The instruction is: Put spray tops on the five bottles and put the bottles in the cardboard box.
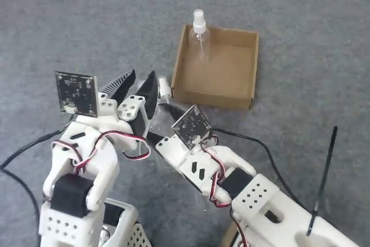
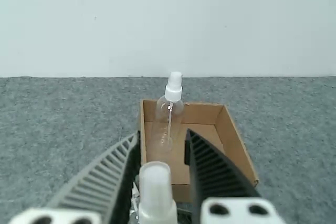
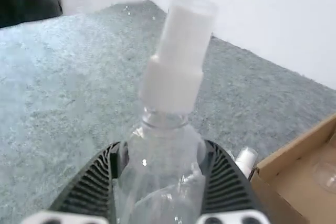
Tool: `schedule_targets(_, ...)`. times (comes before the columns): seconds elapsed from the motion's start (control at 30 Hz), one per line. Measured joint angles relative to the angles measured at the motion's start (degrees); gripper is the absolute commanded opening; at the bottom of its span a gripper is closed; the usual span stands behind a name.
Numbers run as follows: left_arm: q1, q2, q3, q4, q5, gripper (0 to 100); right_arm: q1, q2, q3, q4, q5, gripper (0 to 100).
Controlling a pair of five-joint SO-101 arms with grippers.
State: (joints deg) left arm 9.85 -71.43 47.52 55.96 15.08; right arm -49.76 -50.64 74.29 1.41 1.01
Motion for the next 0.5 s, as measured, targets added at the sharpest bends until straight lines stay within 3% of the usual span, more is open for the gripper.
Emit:
schedule_targets(0.2,-5.98,0.18,-0.62,-1.58,0.0,13,0.0,0.0,0.35,0.0,0.0,0.6)
schedule_targets(0.5,-6.68,5.89,0.88,-2.2,-2.46,13,0.0,0.0,0.35,0.0,0.0,0.6)
